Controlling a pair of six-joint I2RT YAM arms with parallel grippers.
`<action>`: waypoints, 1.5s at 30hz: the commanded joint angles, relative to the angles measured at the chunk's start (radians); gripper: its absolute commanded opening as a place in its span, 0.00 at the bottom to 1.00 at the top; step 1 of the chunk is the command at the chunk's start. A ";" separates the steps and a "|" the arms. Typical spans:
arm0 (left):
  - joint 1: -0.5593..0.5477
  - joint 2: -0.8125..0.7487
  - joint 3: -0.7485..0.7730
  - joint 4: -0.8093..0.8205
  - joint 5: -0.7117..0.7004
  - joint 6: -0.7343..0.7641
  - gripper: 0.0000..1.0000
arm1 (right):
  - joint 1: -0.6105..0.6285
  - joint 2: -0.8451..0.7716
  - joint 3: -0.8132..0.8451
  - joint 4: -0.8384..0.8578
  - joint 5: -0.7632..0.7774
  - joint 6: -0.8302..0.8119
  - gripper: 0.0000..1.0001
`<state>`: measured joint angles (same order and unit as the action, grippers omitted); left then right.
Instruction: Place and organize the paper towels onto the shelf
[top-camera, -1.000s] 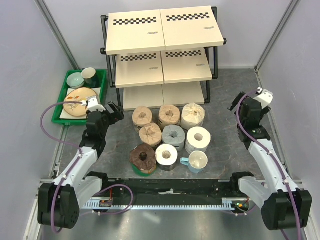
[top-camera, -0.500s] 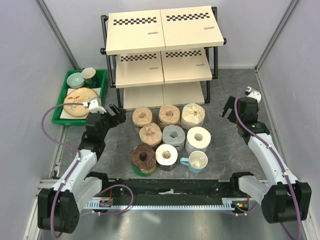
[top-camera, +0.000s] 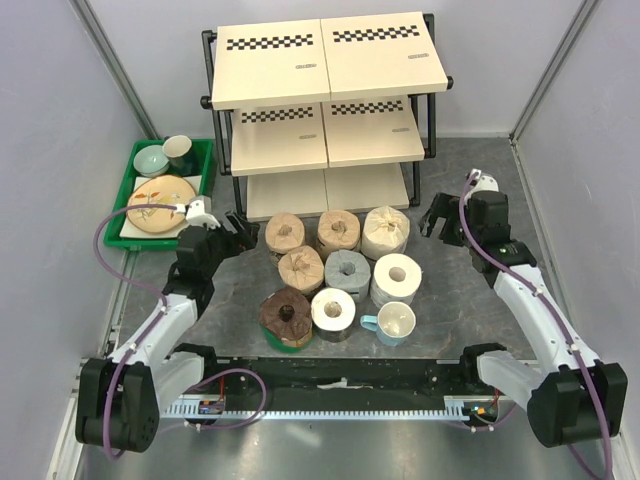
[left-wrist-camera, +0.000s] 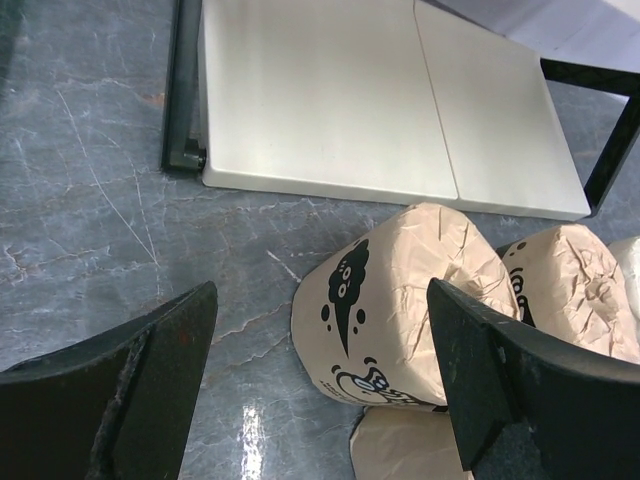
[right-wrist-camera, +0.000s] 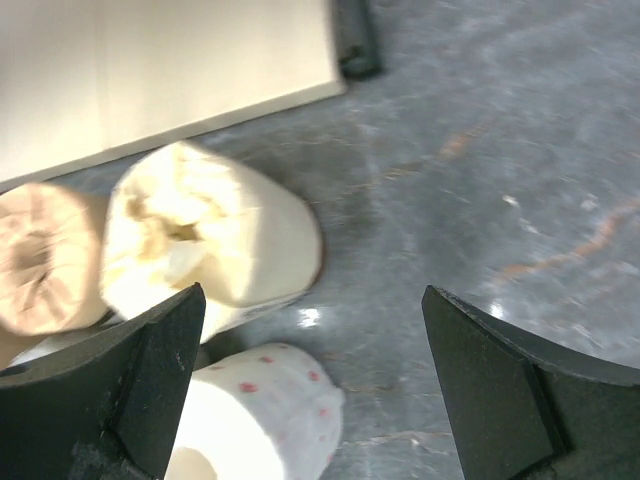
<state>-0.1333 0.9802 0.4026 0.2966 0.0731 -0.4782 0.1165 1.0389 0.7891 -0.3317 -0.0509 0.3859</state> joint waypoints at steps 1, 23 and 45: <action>-0.005 0.012 -0.011 0.090 0.025 0.041 0.92 | 0.066 0.000 0.076 0.033 -0.064 -0.025 0.98; -0.005 -0.008 -0.120 0.256 -0.070 0.102 0.92 | 0.339 0.093 0.209 -0.308 0.193 0.076 0.91; -0.005 0.000 -0.159 0.331 -0.070 0.098 0.92 | 0.370 0.075 0.190 -0.165 0.221 0.186 0.93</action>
<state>-0.1352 0.9905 0.2581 0.5591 0.0242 -0.4088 0.4816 1.0645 0.9401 -0.5571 0.1909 0.5629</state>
